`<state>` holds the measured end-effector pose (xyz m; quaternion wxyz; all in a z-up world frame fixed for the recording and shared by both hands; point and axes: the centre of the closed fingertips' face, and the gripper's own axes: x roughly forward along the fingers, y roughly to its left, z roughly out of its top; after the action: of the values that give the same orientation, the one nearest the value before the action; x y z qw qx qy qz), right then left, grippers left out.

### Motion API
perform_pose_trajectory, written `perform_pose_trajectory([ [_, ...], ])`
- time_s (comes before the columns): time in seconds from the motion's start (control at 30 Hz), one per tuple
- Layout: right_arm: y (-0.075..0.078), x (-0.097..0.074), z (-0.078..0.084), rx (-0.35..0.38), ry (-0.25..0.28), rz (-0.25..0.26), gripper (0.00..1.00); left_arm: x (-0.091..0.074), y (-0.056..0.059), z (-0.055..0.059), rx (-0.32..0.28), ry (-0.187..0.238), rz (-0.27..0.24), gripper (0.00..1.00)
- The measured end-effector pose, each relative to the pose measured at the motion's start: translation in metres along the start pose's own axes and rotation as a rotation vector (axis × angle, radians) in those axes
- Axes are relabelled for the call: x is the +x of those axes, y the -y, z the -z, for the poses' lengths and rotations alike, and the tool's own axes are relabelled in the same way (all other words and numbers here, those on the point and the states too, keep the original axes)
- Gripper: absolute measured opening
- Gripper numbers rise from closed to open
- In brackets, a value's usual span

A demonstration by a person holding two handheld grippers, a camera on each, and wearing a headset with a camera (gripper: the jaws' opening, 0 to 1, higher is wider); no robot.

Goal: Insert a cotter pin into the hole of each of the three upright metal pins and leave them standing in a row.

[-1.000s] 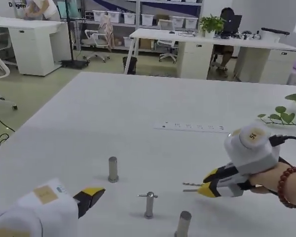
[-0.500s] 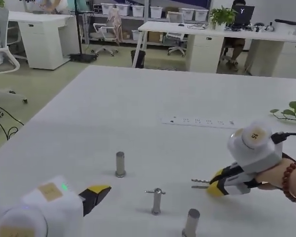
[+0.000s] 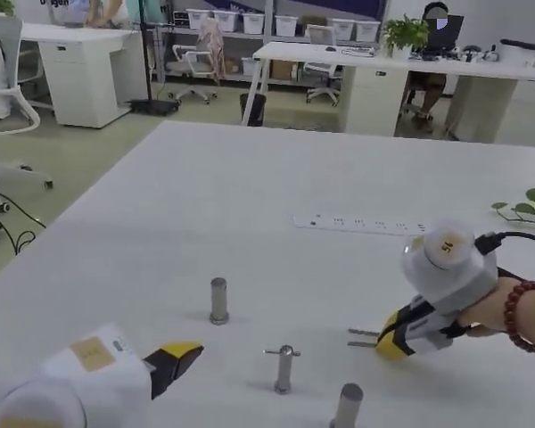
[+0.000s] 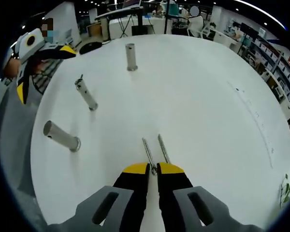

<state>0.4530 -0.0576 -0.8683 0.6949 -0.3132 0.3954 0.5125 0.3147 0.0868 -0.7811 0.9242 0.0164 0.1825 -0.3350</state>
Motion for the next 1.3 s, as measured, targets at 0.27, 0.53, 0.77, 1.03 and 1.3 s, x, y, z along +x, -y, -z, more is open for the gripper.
perform_pose_trajectory([
  [0.27, 0.000, 0.001, 0.001, -0.052, -0.048, 0.009, 0.04, 0.001, 0.000, -0.001, 0.008, -0.003, 0.009, 0.82],
  [0.53, -0.002, 0.000, 0.000, -0.102, -0.045, 0.043, 0.03, 0.000, -0.002, -0.001, 0.012, -0.007, 0.008, 0.79],
  [0.77, -0.007, -0.009, -0.008, -0.158, -0.016, 0.087, 0.02, -0.001, -0.002, -0.002, 0.012, -0.012, 0.010, 0.77],
  [1.03, -0.019, -0.024, -0.022, -0.237, 0.019, 0.114, 0.02, 0.000, -0.001, -0.008, 0.022, -0.013, 0.017, 0.72],
  [1.3, -0.038, -0.044, -0.040, -0.309, 0.077, 0.147, 0.02, 0.003, 0.003, -0.014, 0.013, -0.018, 0.039, 0.62],
])
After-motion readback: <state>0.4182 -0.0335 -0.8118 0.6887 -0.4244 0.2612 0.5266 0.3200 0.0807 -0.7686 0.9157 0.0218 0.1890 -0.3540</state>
